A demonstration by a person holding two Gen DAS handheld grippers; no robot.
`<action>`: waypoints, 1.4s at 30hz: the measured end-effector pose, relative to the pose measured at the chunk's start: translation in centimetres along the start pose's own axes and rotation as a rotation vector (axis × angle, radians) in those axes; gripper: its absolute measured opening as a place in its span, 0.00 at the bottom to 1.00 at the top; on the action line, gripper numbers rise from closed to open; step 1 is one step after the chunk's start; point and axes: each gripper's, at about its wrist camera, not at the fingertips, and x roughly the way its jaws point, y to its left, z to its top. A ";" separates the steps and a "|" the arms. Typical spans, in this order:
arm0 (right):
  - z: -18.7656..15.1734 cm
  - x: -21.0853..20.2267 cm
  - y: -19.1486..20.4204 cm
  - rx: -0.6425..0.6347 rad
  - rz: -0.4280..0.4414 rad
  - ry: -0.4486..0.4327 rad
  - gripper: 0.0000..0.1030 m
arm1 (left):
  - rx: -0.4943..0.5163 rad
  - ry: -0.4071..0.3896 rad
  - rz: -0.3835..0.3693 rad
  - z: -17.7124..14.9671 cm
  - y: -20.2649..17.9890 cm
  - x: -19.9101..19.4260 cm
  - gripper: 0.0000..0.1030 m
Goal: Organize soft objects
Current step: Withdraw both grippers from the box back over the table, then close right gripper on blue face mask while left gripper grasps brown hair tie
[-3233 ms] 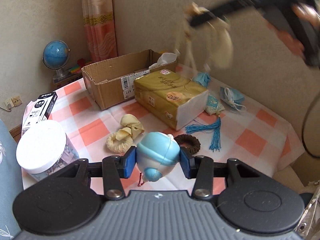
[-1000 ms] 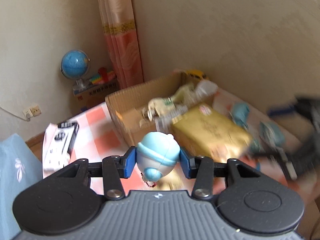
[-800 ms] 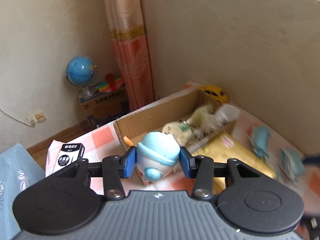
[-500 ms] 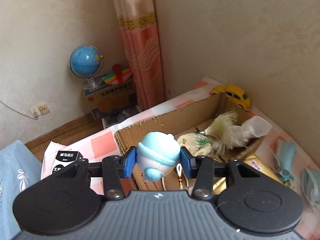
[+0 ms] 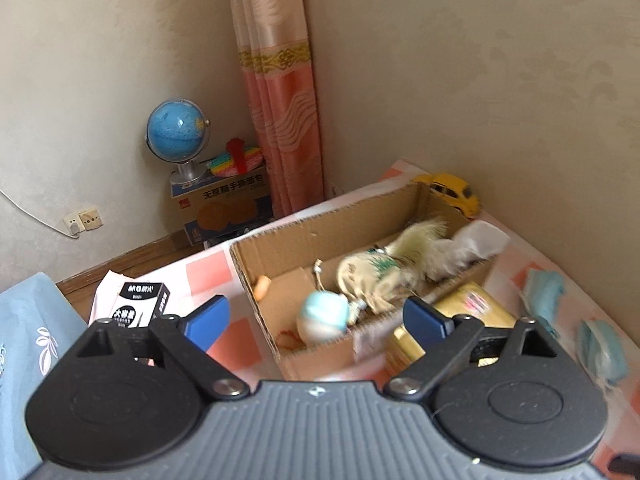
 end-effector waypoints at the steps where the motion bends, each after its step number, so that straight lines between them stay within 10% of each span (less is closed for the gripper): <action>1: -0.1 -0.1 0.0 0.000 0.000 0.001 1.00 | 0.002 -0.008 0.001 -0.5 -0.2 -0.6 0.93; 23: -2.1 1.1 -3.4 0.004 -0.115 0.041 1.00 | -0.025 0.014 -0.067 -11.2 -6.1 -7.0 0.95; 42: -2.7 5.8 -5.0 0.109 -0.315 0.096 1.00 | 0.033 0.085 -0.128 -13.5 -7.7 -5.5 0.95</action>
